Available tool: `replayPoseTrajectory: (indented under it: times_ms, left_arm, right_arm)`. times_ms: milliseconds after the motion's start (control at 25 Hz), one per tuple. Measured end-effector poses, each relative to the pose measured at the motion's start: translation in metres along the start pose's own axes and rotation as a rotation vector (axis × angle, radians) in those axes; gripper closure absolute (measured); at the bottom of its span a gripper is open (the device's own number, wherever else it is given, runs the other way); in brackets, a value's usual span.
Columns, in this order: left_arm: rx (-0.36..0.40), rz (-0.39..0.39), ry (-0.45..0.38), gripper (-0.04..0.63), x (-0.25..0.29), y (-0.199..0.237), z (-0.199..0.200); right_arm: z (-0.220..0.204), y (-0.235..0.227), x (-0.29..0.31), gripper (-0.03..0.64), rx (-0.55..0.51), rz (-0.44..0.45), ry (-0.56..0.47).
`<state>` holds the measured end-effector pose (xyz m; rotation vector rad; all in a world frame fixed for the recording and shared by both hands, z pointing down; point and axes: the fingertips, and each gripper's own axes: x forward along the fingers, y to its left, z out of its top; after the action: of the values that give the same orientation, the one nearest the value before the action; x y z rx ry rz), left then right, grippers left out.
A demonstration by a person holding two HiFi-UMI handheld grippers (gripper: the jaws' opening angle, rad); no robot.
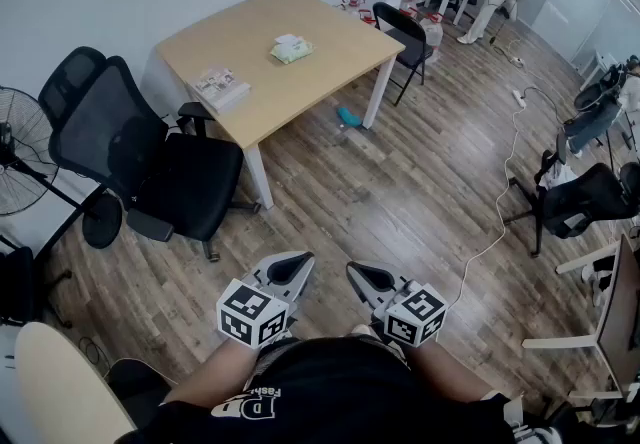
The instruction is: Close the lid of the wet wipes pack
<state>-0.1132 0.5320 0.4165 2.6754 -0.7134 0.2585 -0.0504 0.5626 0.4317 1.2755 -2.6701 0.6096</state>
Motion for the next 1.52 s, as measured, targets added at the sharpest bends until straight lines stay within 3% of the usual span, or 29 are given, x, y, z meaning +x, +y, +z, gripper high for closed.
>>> replayPoseTrajectory:
  times_ms: [1000,1360,1520]
  left_arm:
    - [-0.034,-0.02,0.004,0.577,-0.071,0.079,-0.015]
    - [-0.067,0.013,0.0,0.577,-0.062,0.106,-0.012]
    - [-0.123,0.036,-0.018,0.577,-0.052,0.127,-0.001]
  right_arm:
    - [0.001,0.054,0.082,0.617,0.01,-0.044,-0.025]
    - [0.012,0.029,0.11,0.617,0.037,-0.031,-0.032]
    - [0.029,0.006,0.134,0.617,0.044,-0.001,-0.047]
